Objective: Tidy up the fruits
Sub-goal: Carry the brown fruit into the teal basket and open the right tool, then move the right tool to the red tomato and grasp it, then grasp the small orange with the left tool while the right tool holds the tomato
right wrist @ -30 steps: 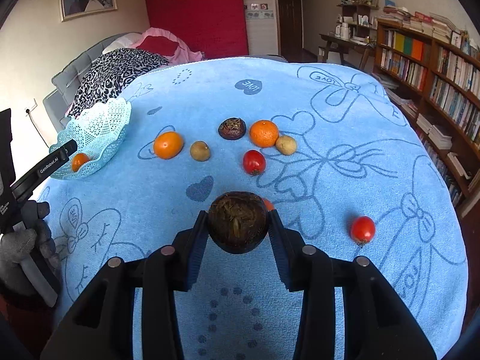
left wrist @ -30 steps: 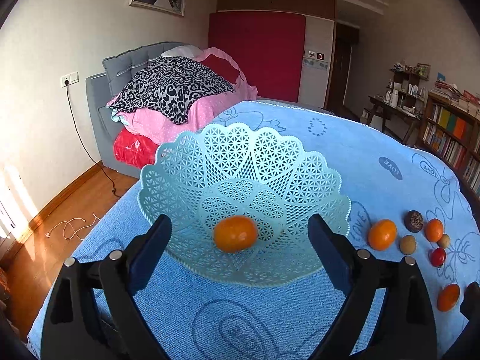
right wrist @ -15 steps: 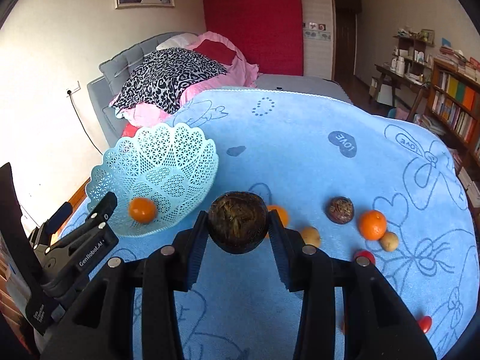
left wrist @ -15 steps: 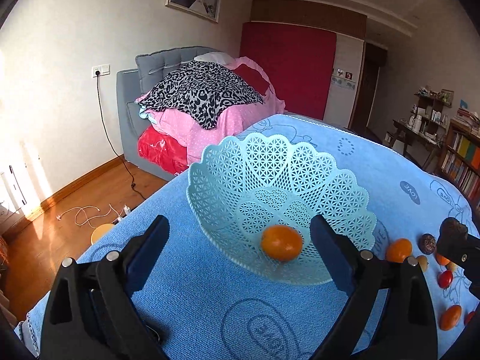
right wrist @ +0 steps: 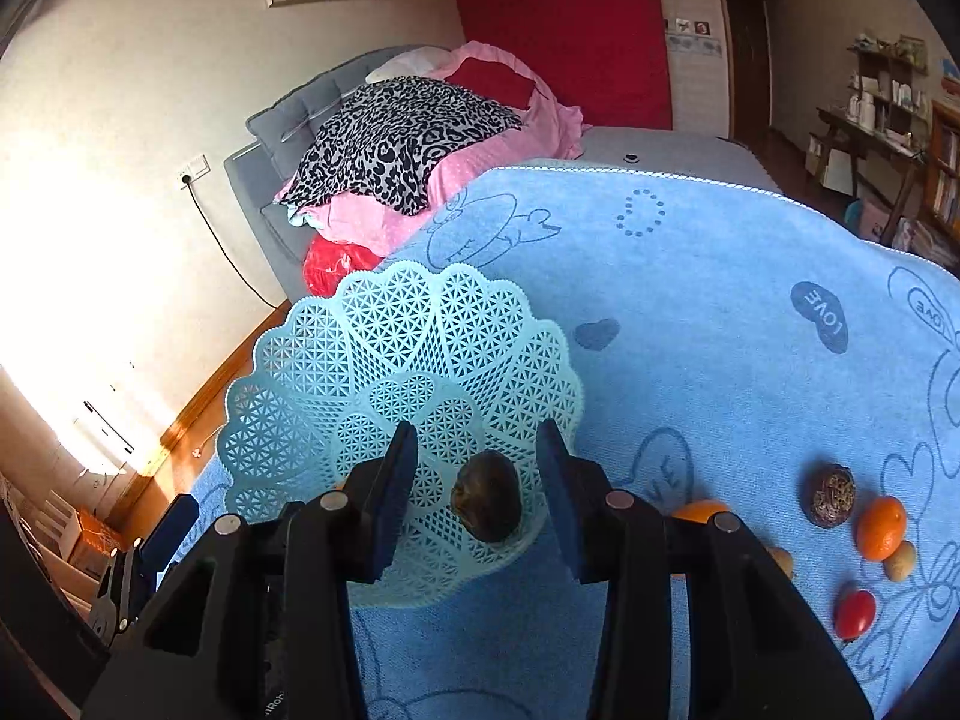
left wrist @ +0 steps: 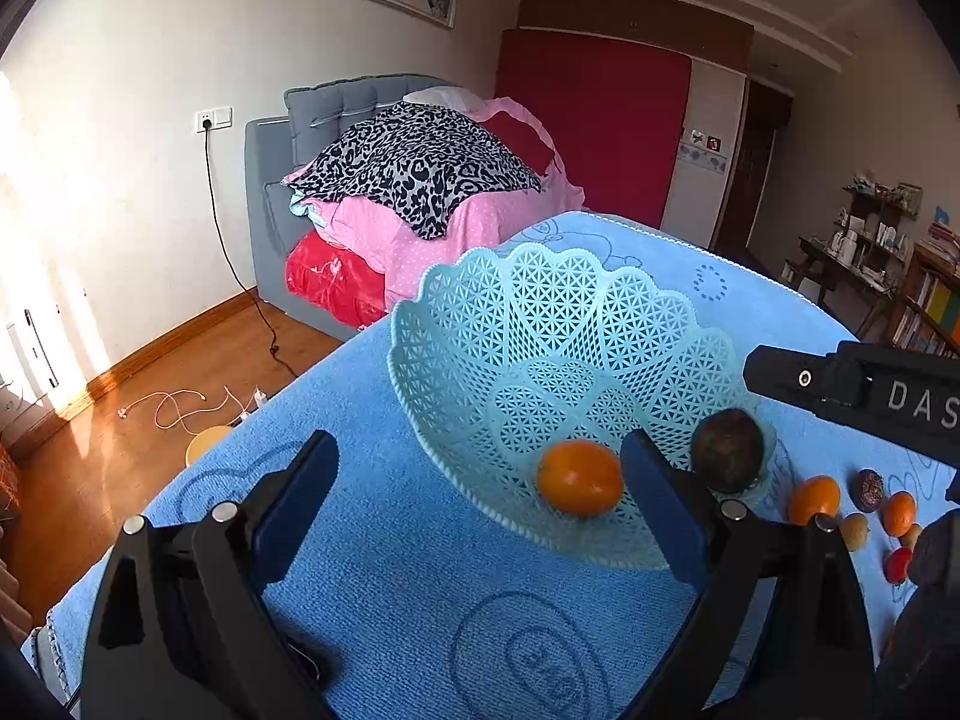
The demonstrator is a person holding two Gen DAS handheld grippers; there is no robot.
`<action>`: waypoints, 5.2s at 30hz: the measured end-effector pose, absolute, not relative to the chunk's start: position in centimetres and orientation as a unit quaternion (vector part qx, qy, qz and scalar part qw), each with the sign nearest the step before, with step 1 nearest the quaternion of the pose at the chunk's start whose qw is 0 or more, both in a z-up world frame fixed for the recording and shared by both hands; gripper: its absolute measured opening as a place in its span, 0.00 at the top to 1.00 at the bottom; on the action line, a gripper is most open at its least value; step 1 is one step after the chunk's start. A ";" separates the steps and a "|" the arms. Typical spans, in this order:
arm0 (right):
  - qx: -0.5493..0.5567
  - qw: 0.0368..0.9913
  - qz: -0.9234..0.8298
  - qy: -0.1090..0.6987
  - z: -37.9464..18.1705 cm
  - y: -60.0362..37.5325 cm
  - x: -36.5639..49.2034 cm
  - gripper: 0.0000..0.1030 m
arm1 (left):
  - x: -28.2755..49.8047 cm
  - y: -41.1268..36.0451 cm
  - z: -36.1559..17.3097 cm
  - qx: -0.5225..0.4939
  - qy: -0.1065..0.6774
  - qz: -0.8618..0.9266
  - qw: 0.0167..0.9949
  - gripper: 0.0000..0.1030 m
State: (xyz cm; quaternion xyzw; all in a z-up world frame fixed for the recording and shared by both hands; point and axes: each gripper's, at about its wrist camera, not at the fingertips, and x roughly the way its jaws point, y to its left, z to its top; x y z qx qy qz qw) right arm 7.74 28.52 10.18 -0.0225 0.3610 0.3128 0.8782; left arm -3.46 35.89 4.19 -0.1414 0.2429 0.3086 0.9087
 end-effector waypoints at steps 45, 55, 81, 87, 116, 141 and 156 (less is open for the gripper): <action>0.096 0.917 -0.065 0.382 3.5 1.3 -1.1 0.46 | -4.3 33.5 5.4 -0.089 0.205 0.297 0.928 0.03; 0.091 0.907 -0.097 0.400 2.2 -0.4 1.6 0.48 | -4.1 33.4 5.5 -0.086 0.208 0.293 0.929 0.03; 0.107 0.926 -0.017 0.363 1.9 -0.3 0.5 0.74 | -4.7 29.3 6.2 0.015 0.151 0.307 0.940 0.03; 0.123 0.929 -0.003 0.349 2.2 -0.7 0.1 0.74 | -4.5 27.0 7.0 0.061 0.144 0.296 0.942 0.03; 0.137 0.927 0.024 0.348 1.9 -1.0 0.2 0.73 | 9.4 21.1 1.4 -0.030 0.380 -0.028 0.924 0.54; 0.135 0.927 0.021 0.349 1.8 -0.9 0.1 0.73 | 10.4 21.8 3.0 -0.007 0.348 0.017 0.937 0.90; 0.126 0.927 0.013 0.352 1.8 -0.8 0.2 0.73 | 10.2 20.6 2.6 0.006 0.360 -0.011 0.933 0.41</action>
